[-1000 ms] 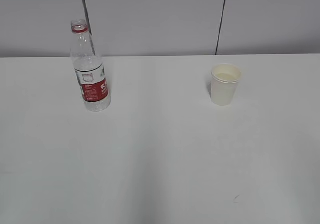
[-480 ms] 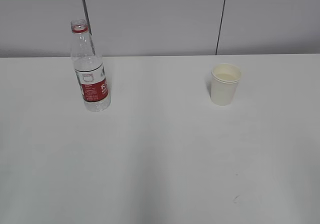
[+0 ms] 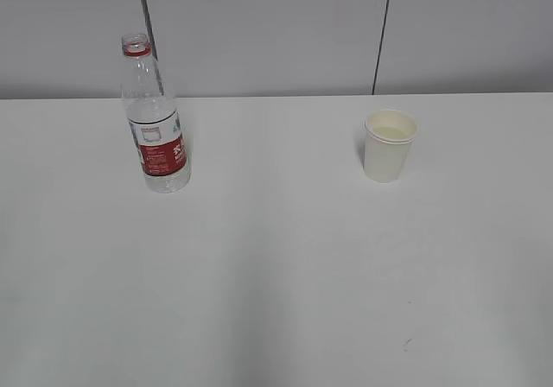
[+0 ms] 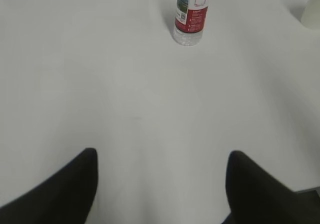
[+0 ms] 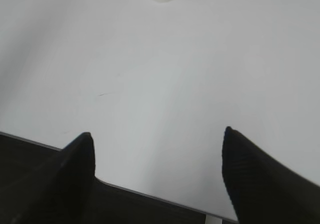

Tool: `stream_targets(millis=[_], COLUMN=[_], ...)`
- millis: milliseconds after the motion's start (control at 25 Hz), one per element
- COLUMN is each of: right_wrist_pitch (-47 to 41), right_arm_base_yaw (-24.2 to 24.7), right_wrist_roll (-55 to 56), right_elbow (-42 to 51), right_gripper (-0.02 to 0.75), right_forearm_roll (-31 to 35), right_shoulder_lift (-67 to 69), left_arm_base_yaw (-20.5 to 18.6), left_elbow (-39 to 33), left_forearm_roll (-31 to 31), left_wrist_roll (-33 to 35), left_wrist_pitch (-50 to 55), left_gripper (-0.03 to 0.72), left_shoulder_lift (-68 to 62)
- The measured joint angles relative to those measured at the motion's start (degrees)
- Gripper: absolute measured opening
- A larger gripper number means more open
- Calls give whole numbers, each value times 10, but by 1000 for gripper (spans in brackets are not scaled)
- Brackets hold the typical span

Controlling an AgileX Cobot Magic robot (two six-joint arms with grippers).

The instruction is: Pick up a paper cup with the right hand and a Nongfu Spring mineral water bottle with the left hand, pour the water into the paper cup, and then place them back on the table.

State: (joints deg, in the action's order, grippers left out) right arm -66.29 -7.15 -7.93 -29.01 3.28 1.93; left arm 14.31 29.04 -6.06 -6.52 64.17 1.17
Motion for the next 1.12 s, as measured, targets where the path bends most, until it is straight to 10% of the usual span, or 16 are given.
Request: stream_targets(millis=[1120], right_wrist_pitch=[1], right_arm_base_yaw=[49], right_wrist_roll=[-1], right_elbow=[2], right_gripper=[591], right_forearm_roll=[-5], right_shoulder_lift=[-28], left_arm_base_yaw=[-75], left_elbow=[0], left_forearm_roll=[2], left_wrist_roll=[0], left_wrist_pitch=[-2], left_gripper=[491], left_shoulder_lift=[0])
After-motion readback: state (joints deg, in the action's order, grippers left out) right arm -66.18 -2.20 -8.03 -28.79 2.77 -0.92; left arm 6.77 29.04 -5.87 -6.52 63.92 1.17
